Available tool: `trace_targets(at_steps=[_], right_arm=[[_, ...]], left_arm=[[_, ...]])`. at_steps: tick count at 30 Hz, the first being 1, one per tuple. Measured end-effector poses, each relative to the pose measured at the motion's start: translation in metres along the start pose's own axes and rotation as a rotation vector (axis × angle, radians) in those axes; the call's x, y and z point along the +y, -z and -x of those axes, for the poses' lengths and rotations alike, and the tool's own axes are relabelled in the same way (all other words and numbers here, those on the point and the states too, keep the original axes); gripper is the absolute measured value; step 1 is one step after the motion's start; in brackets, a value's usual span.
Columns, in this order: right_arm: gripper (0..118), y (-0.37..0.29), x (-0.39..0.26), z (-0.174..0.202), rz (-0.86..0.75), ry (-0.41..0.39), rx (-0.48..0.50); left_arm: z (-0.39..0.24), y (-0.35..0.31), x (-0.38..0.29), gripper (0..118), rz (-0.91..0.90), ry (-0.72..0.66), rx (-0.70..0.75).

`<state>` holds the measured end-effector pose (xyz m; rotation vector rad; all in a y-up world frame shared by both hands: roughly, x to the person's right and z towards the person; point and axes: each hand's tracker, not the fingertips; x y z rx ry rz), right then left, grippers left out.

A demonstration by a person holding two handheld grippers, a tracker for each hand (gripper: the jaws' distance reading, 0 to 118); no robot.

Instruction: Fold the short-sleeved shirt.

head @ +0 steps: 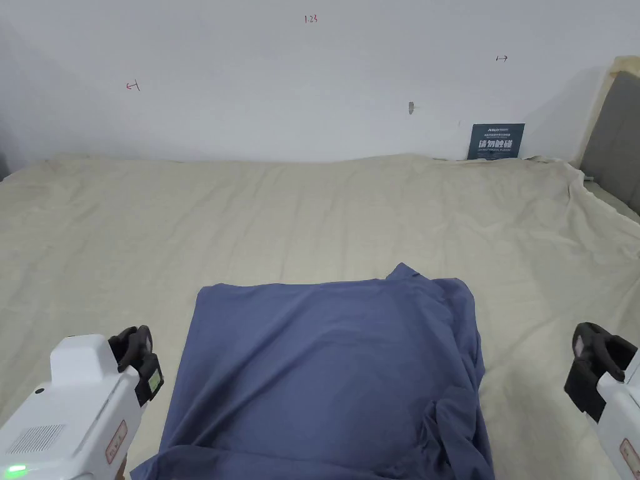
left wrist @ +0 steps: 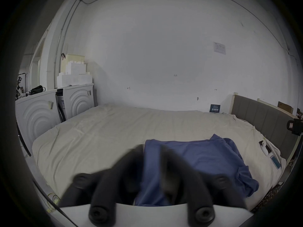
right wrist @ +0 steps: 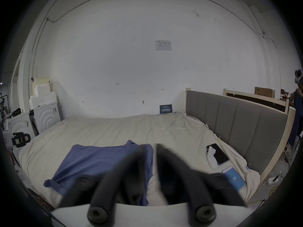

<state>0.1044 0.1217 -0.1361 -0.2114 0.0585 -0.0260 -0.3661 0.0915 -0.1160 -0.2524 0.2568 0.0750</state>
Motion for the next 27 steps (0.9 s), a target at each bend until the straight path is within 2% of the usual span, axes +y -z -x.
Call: trace_targets(at_steps=[1, 5, 17, 27], right_arm=[[0, -0.001, -0.001, 0.002, -0.008, -0.008, -0.01], [0, -0.002, 0.0, 0.008, -0.004, 0.0, 0.01], [0, -0.002, -0.002, 0.011, 0.005, 0.0, 0.037], [0, 0.014, -0.002, 0.01, 0.031, -0.009, 0.049]], left_arm=[[0.0, 0.0, 0.0, 0, 0.005, -0.017, -0.026], [0.0, 0.002, 0.0, 0, 0.017, -0.053, -0.05], [0.004, 0.02, 0.004, 0, 0.068, -0.043, -0.063], [0.009, 0.105, 0.028, 0, 0.156, -0.041, -0.058]])
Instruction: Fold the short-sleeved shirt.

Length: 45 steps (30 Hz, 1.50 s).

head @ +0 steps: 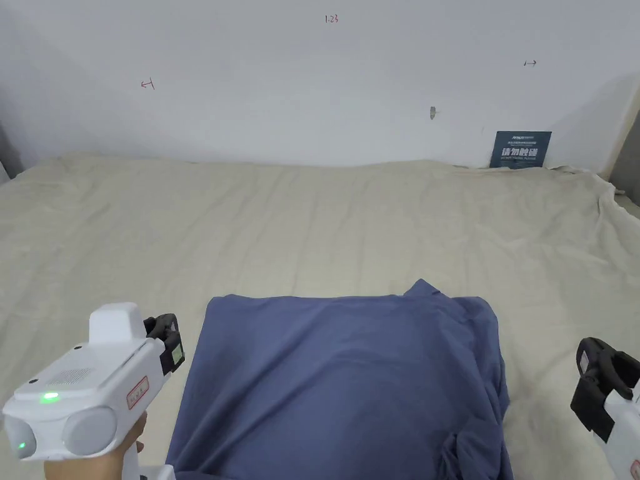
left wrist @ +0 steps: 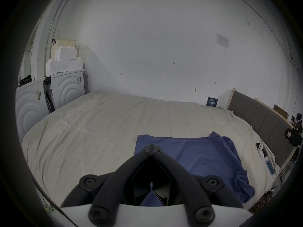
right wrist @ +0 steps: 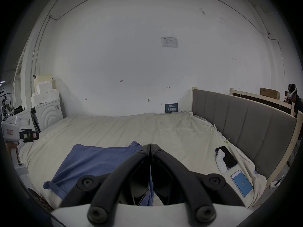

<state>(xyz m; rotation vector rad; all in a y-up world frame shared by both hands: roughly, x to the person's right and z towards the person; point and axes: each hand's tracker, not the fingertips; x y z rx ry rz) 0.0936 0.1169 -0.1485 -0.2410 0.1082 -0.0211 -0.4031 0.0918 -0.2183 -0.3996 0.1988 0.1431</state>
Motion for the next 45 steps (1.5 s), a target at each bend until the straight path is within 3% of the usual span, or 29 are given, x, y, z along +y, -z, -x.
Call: trace_targets(at_steps=[6, 7, 10, 12, 13, 14, 15, 25, 29, 31, 33, 35, 38, 40, 42, 43, 44, 45], right_arm=[[0, 0.005, -0.001, 0.001, 0.028, -0.013, 0.005], [0, 0.068, 0.012, 0.003, 0.034, -0.015, 0.005], [0, 0.088, 0.014, 0.003, 0.053, -0.015, 0.007], [0, 0.141, 0.009, 0.004, 0.068, -0.025, 0.003], [0, 0.15, 0.007, 0.004, 0.076, -0.03, 0.001], [0, 0.159, 0.004, 0.003, 0.087, -0.032, 0.0], [0, 0.166, 0.004, 0.005, 0.097, -0.031, -0.001], [0, 0.213, -0.013, 0.007, 0.162, -0.048, -0.023], [0, 0.218, -0.02, 0.008, 0.193, -0.047, -0.023], [0, 0.218, -0.022, 0.008, 0.206, -0.048, -0.02], [0, 0.22, -0.021, 0.007, 0.233, -0.039, -0.009], [0, 0.243, -0.024, -0.006, 0.275, -0.03, 0.001], [1, 0.274, -0.019, -0.018, 0.349, -0.009, 0.018], [12, 0.304, -0.016, -0.027, 0.372, 0.0, 0.021], [55, 0.332, -0.011, -0.033, 0.427, -0.004, 0.03], [70, 0.346, -0.012, -0.034, 0.448, -0.015, 0.032], [78, 0.361, -0.012, -0.036, 0.47, -0.007, 0.041], [78, 0.376, -0.012, -0.037, 0.506, -0.033, 0.038]], left_arm=[[0.004, 0.098, 0.028, 1, 0.132, 0.014, -0.003], [0.005, 0.116, 0.031, 5, 0.168, 0.015, -0.001], [0.01, 0.177, 0.039, 32, 0.297, 0.016, -0.009], [0.014, 0.215, 0.039, 71, 0.327, -0.015, -0.005], [0.015, 0.232, 0.038, 82, 0.366, -0.009, 0.013], [0.017, 0.249, 0.037, 90, 0.396, -0.014, 0.027], [0.019, 0.267, 0.035, 90, 0.427, -0.012, 0.032], [0.026, 0.364, -0.002, 88, 0.586, 0.055, 0.09], [0.017, 0.37, -0.012, 55, 0.622, 0.066, 0.104], [0.012, 0.367, -0.013, 48, 0.61, 0.054, 0.111], [0.009, 0.359, -0.01, 22, 0.598, 0.061, 0.091], [0.006, 0.355, -0.007, 4, 0.596, 0.05, 0.045], [0.007, 0.349, -0.001, 3, 0.526, 0.067, 0.036], [0.005, 0.332, 0.01, 3, 0.476, 0.054, -0.013], [0.006, 0.317, 0.019, 3, 0.451, 0.065, -0.038], [0.005, 0.31, 0.024, 3, 0.44, 0.073, -0.048], [0.005, 0.304, 0.028, 3, 0.432, 0.082, -0.058], [0.002, 0.295, 0.034, 3, 0.424, 0.09, -0.065]])
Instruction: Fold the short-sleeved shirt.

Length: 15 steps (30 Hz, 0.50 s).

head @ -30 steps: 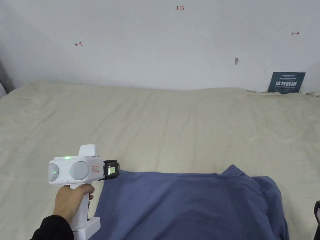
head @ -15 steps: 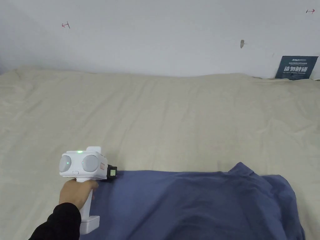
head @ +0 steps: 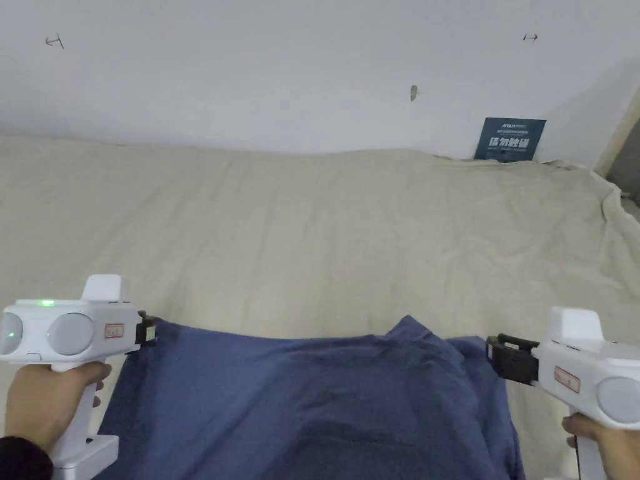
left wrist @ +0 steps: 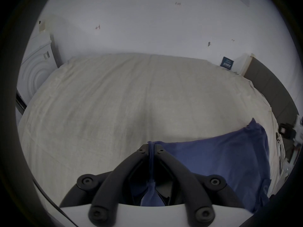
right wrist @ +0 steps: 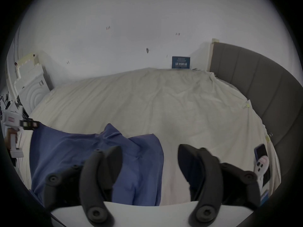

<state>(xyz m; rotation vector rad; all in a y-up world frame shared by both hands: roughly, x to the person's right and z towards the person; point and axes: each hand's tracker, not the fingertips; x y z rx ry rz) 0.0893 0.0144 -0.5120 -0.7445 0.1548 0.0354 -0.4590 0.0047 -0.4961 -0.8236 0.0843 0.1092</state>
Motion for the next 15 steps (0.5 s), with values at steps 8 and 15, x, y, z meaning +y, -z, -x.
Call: trace_targets(at_steps=[8, 15], right_arm=[[66, 0.088, 0.015, 0.001, 0.224, 0.034, -0.043], [4, 0.093, -0.004, 0.023, 0.25, 0.038, -0.031]], left_arm=[[0.002, -0.018, 0.0, 3, -0.007, 0.007, -0.009], [0.006, -0.021, -0.007, 3, 0.01, -0.01, 0.003]])
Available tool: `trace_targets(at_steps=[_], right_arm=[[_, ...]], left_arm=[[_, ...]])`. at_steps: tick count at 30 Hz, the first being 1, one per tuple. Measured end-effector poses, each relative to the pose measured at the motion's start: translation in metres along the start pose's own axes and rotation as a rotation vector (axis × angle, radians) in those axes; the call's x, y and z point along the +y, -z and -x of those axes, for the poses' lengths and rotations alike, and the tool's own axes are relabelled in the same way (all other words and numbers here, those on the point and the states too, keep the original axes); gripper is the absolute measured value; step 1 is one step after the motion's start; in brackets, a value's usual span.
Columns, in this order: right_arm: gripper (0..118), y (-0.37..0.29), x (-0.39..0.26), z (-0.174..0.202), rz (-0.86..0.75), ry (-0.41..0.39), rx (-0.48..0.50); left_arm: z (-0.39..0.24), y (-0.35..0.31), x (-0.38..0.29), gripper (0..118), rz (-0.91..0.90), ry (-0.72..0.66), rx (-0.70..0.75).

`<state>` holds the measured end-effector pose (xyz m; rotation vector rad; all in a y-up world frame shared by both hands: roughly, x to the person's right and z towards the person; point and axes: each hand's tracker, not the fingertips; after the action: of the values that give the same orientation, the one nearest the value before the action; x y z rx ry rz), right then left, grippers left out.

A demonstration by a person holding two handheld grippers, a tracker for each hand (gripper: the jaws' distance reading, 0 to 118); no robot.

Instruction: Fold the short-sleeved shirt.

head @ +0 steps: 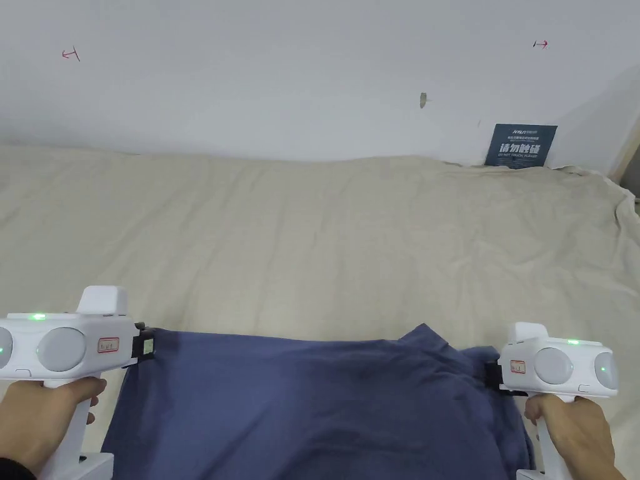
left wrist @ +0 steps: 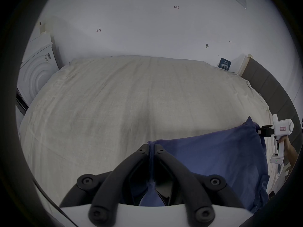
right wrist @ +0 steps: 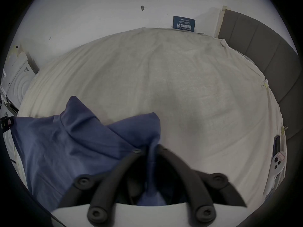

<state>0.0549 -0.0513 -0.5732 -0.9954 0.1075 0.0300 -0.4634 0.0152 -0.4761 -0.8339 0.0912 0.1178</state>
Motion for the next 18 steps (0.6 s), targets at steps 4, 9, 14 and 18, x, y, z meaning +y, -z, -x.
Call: trace_targets(at_steps=[4, 9, 14, 18], right_arm=[[3, -0.021, -0.002, -0.006, -0.102, -0.021, -0.008], [3, -0.085, -0.003, -0.017, -0.243, -0.02, 0.042], [3, -0.166, -0.003, -0.029, -0.37, -0.057, 0.08], [3, -0.23, -0.003, -0.034, -0.482, -0.071, 0.101]], left_arm=[[0.001, -0.01, -0.003, 3, -0.007, -0.001, 0.009], [0.003, -0.039, -0.003, 2, -0.05, -0.05, 0.011], [0.002, -0.089, 0.007, 2, -0.116, -0.064, 0.031], [0.0, -0.142, 0.024, 3, -0.208, -0.063, 0.032]])
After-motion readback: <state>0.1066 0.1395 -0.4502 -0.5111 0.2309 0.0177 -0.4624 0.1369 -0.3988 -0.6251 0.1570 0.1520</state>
